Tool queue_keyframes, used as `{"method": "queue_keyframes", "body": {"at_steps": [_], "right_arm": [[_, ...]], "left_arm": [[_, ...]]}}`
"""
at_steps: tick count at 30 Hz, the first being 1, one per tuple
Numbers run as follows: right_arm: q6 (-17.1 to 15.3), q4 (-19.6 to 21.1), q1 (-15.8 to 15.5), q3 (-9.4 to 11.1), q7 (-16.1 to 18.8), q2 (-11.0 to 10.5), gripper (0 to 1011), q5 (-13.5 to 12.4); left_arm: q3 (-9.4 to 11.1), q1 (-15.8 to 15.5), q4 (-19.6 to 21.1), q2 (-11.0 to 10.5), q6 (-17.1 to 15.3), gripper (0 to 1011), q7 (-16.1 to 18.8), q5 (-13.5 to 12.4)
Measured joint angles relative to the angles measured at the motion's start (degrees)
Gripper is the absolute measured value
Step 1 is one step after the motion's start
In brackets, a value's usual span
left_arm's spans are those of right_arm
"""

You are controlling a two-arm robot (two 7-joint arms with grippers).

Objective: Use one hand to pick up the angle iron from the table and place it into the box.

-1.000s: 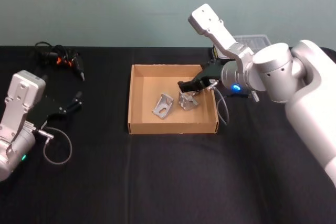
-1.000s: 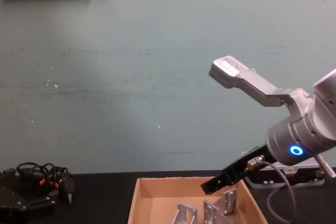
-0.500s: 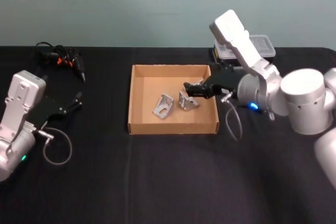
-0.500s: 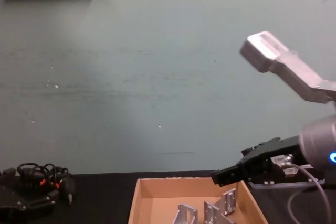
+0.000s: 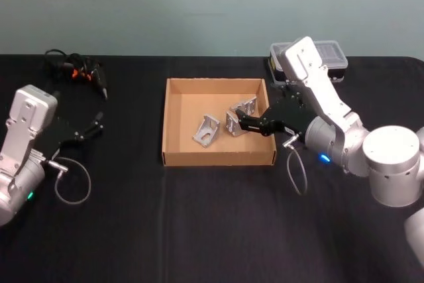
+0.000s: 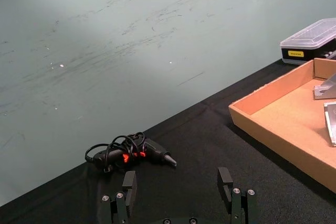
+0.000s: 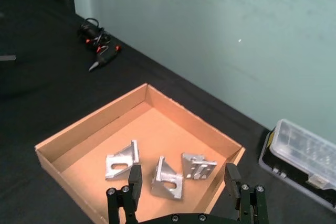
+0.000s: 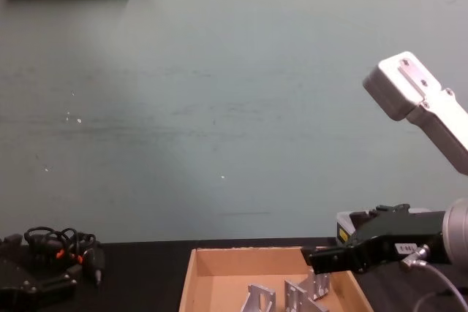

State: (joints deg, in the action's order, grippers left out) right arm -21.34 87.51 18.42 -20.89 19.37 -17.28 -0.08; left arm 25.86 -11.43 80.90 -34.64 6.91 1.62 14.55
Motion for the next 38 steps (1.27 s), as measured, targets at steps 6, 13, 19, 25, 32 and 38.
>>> {"method": "queue_keyframes", "body": {"at_steps": [6, 13, 19, 25, 32, 38], "right_arm": [[2.3, 0.1, -0.9, 0.3, -1.7, 0.3, 1000, 0.8], [3.2, 0.0, -1.2, 0.4, -2.3, 0.6, 1000, 1.4], [2.7, 0.0, -1.0, 0.3, -2.0, 0.6, 1000, 1.3], [2.3, 0.0, -0.9, 0.3, -1.7, 0.5, 1000, 1.1], [2.2, -0.1, -0.8, 0.2, -1.5, 0.5, 1000, 1.0], [2.1, -0.1, -0.8, 0.2, -1.4, 0.5, 1000, 0.9]], "left_arm": [[0.0, 0.0, 0.0, 0.0, 0.1, 1011, 0.0, 0.0], [0.0, 0.0, 0.0, 0.0, 0.0, 1011, 0.0, 0.0], [0.0, 0.0, 0.0, 0.0, 0.0, 1011, 0.0, 0.0], [0.0, 0.0, 0.0, 0.0, 0.0, 1011, 0.0, 0.0], [0.0, 0.0, 0.0, 0.0, 0.0, 1011, 0.0, 0.0], [0.0, 0.0, 0.0, 0.0, 0.0, 1011, 0.0, 0.0]]}}
